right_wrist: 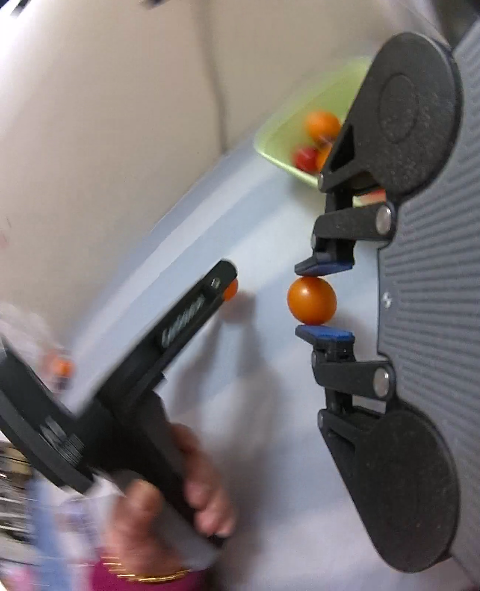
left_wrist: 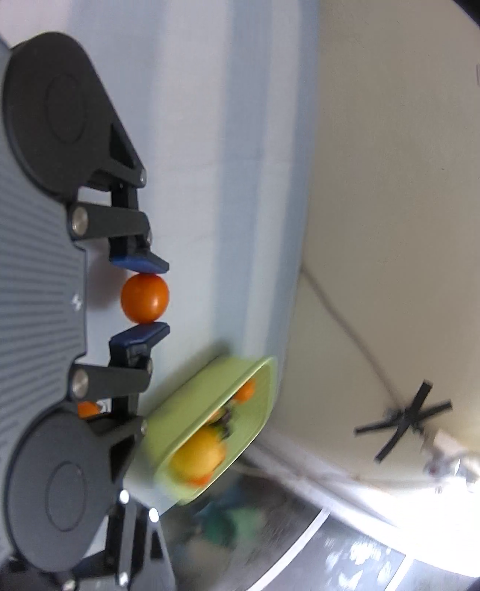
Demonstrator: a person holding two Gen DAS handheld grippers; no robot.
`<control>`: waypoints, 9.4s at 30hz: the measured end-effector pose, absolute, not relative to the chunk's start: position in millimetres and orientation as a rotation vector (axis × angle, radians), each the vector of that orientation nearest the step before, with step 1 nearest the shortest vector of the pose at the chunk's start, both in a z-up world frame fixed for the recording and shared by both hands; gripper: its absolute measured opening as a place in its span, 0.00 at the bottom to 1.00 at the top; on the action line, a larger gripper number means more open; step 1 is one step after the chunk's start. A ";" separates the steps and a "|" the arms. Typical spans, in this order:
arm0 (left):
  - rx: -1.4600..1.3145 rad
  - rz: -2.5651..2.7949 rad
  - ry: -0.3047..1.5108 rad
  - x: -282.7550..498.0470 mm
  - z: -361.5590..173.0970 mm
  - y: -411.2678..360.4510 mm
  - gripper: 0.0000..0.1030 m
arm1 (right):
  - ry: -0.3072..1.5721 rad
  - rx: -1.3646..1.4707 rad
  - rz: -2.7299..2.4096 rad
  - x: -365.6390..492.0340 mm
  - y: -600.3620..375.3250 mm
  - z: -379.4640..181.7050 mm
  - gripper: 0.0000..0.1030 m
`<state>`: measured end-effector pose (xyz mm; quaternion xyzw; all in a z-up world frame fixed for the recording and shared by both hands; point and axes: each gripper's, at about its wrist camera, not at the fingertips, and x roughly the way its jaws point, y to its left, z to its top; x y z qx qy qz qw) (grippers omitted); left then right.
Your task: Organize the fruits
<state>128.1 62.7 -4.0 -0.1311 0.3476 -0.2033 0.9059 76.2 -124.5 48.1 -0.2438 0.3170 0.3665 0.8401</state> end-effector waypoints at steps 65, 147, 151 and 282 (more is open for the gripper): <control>-0.099 -0.403 0.625 142.0 61.5 -43.9 0.52 | 0.292 0.231 0.212 51.2 -257.6 40.7 0.40; 0.297 0.098 0.567 -22.4 17.2 -15.9 1.00 | 0.530 0.481 0.194 -65.2 -235.5 12.5 0.60; 0.303 0.097 0.571 -20.5 16.8 -15.0 1.00 | 0.534 0.483 0.194 -64.4 -236.1 13.0 0.60; 0.362 0.117 0.575 -21.4 7.7 -17.3 1.00 | 0.522 0.494 0.217 -64.7 -245.7 13.7 0.61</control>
